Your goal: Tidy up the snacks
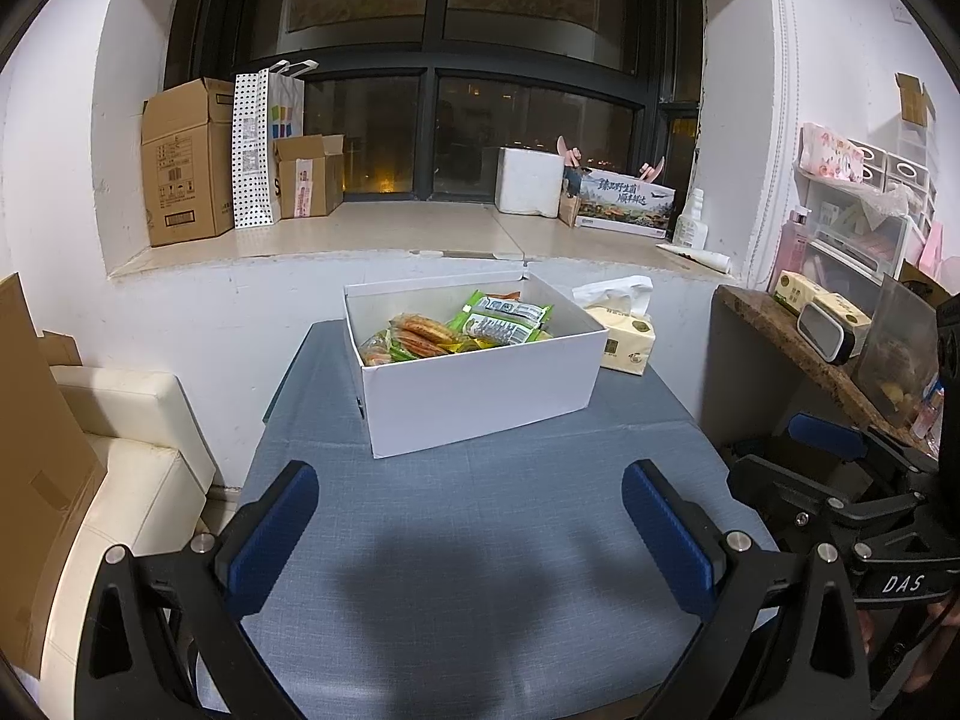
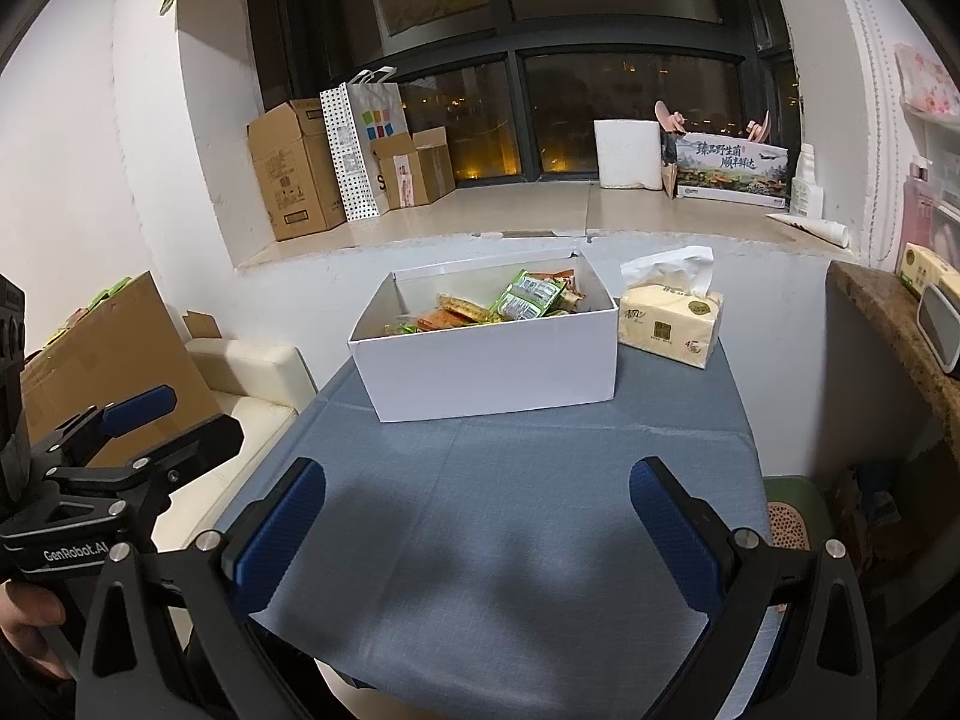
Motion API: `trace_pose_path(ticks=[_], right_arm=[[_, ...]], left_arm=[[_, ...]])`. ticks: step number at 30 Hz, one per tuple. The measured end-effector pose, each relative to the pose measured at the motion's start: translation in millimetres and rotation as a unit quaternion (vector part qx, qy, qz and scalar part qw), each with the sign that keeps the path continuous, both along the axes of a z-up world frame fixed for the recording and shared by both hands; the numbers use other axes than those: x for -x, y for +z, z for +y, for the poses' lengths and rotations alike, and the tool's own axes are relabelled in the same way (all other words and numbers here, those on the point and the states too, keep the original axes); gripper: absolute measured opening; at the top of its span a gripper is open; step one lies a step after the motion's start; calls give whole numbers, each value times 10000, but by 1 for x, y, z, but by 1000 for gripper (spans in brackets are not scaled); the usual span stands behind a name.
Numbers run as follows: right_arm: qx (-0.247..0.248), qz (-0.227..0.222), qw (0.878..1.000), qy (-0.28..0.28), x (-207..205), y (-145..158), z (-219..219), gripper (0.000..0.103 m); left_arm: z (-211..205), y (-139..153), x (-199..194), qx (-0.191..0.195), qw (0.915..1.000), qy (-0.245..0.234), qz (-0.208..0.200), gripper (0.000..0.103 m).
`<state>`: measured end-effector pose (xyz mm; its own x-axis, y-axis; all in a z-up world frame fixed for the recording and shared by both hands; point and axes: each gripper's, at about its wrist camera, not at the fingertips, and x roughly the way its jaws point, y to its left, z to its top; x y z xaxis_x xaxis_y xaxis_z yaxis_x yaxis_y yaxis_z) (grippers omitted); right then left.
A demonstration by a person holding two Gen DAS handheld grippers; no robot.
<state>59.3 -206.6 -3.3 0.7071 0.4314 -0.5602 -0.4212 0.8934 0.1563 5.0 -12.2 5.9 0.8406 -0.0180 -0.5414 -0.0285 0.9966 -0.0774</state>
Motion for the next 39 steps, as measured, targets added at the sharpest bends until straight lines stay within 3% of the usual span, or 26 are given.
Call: trace_pose_path(ticks=[39], right_arm=[[-6, -1, 10000, 6, 3, 1, 1, 103]], left_arm=[[0, -3, -2, 24, 10000, -55, 20, 103]])
